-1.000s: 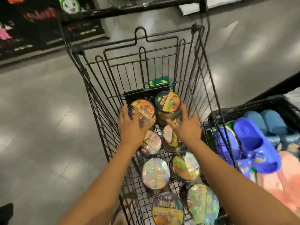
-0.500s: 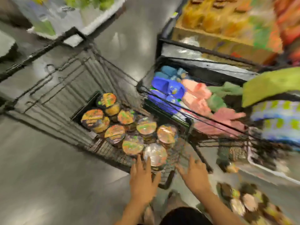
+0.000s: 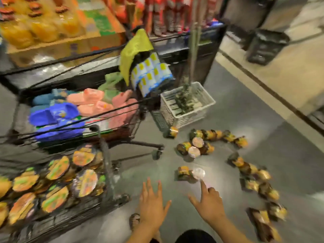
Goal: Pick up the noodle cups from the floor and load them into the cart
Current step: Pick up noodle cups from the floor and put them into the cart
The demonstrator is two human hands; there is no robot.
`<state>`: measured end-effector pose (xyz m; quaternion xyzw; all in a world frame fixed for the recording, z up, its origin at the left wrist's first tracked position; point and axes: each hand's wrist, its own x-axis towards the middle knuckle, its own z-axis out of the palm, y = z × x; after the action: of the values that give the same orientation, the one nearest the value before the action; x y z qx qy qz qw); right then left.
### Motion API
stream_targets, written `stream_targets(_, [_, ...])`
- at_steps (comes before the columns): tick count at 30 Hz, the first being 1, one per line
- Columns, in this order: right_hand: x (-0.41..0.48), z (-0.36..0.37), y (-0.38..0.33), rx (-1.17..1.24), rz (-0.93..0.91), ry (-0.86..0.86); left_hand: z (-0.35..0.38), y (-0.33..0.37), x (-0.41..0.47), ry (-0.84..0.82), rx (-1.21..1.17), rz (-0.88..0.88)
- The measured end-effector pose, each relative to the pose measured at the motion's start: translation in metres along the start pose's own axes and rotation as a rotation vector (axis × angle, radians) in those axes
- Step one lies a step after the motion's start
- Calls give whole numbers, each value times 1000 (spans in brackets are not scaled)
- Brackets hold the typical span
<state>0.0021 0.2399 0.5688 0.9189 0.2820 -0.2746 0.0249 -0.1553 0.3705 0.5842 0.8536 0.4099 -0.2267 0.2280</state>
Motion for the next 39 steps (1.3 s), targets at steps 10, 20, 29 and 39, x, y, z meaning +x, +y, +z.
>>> stream_targets(10, [-57,13,194,144,280,33,56,156,-35,14,177,198])
stream_targets(20, [-133,26,358,370,659,96,113,304,-47,60,363,467])
stream_targets(29, [-129,47,410,612,925,-22,136,383,-8,-75,527,630])
stream_targets(39, [-50,0,490,667,1114,-137,127,532,99,-171,621,766])
